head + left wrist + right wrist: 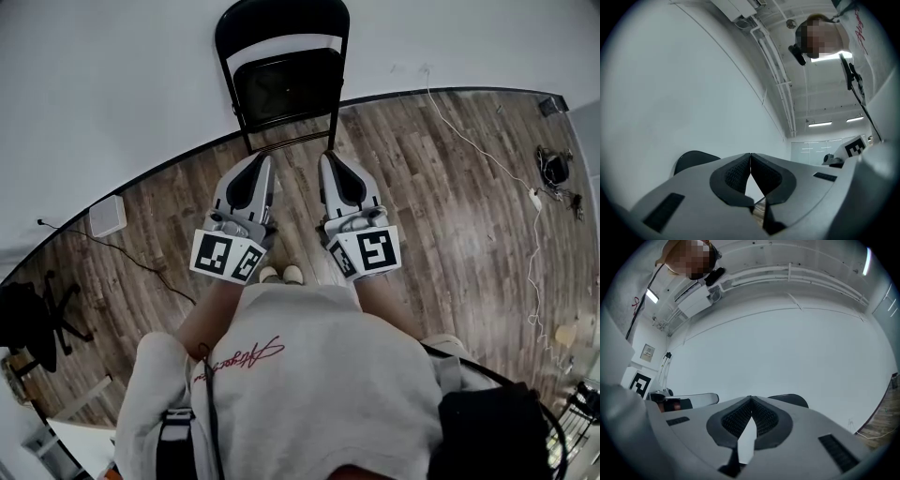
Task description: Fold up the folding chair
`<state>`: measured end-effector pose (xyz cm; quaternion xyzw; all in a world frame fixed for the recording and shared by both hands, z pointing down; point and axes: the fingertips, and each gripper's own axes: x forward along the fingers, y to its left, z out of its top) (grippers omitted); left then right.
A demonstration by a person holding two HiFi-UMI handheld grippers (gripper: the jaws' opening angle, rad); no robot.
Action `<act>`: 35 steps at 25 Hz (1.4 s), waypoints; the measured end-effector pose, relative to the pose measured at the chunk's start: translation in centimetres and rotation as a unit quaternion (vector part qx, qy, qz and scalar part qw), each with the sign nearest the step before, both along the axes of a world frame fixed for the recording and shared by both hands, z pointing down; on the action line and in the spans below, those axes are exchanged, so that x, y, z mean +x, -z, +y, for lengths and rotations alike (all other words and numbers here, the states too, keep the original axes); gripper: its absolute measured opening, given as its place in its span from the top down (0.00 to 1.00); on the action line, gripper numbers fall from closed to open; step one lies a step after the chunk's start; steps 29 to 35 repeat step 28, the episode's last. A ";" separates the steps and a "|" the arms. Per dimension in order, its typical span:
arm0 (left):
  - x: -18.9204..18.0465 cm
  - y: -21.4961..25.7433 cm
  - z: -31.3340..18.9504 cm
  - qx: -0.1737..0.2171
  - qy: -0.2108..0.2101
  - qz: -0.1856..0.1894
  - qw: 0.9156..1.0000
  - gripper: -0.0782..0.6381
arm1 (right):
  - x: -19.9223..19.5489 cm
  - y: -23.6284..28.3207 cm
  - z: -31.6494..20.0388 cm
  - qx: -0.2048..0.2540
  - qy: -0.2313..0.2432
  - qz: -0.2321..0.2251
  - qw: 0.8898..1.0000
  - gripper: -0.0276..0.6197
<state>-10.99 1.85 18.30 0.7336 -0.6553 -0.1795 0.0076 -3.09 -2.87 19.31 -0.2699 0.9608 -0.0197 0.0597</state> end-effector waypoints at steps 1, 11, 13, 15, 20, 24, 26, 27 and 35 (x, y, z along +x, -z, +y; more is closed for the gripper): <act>-0.1 -0.1 0.4 -0.002 0.001 0.002 1.000 0.87 | -0.2 0.1 0.5 0.003 0.002 0.000 1.000 0.93; -0.3 0.2 1.8 0.005 -0.011 -0.003 1.000 0.87 | -1.2 1.0 2.2 0.024 0.002 0.001 1.000 0.93; 0.0 0.2 1.8 0.008 -0.018 -0.006 1.000 0.87 | -1.2 1.0 2.3 0.023 -0.001 0.001 1.000 0.93; 0.0 0.3 1.9 0.011 -0.022 -0.007 1.000 0.87 | -1.4 1.0 2.4 0.024 -0.003 0.002 1.000 0.93; -0.8 0.4 1.8 0.011 -0.023 0.000 1.000 0.87 | -1.8 1.2 2.5 0.020 -0.005 -0.003 1.000 0.93; -1.4 0.2 2.1 0.011 -0.021 -0.005 1.000 0.87 | -2.3 1.2 2.9 0.026 -0.005 0.002 1.000 0.93; -1.7 0.2 2.3 0.011 -0.022 -0.002 1.000 0.87 | -2.5 1.2 3.1 0.026 -0.005 0.003 1.000 0.93; -1.9 0.2 2.4 0.012 -0.022 -0.001 1.000 0.87 | -2.7 1.2 3.2 0.026 -0.006 0.004 1.000 0.93; -2.0 0.3 2.5 0.012 -0.022 -0.001 1.000 0.87 | -2.8 1.2 3.3 0.026 -0.006 0.005 1.000 0.93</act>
